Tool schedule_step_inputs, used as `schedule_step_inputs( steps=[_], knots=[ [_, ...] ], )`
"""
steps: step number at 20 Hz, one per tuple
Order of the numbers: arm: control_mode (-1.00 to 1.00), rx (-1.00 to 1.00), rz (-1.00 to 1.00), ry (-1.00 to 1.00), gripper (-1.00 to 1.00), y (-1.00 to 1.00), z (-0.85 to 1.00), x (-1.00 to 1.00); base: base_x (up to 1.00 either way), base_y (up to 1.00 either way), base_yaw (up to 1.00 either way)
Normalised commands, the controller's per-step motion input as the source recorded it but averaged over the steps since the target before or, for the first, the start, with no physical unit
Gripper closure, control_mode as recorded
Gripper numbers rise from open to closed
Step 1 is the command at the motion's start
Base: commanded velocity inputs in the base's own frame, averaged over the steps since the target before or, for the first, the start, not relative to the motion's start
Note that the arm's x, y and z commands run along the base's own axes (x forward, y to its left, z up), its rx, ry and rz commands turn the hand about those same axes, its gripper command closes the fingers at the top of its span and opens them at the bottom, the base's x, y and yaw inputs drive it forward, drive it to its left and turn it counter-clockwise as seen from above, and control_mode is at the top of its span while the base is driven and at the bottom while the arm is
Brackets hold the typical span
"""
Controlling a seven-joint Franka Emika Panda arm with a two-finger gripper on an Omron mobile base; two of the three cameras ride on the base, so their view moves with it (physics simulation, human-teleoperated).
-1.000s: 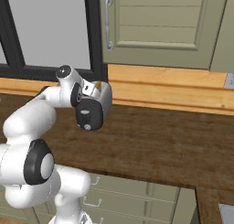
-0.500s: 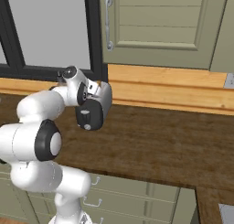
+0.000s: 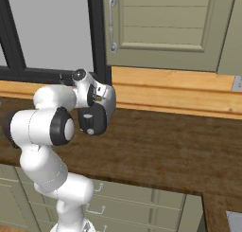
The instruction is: Start the toaster. Once the lever pops up, take the bread to the plate on the dining counter.
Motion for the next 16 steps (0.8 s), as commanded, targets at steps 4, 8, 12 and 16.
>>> schedule_step_inputs(
  steps=[4, 8, 12, 16],
  knots=[
    [-1.00, 0.00, 0.00, 0.00, -1.00, 0.00, -0.22, 0.58, 0.00, 0.00, 0.00],
    [-1.00, 0.00, 0.00, 0.00, -1.00, 0.00, -0.22, 0.60, 0.00, 0.00, 0.00],
    [-1.00, 0.00, 0.00, 0.00, -1.00, 0.00, -0.21, 0.53, 0.00, 0.00, 0.00],
    [-1.00, 0.00, 0.00, 0.00, 1.00, 0.00, -0.28, 0.36, 0.00, 0.00, 0.00]
  ],
)
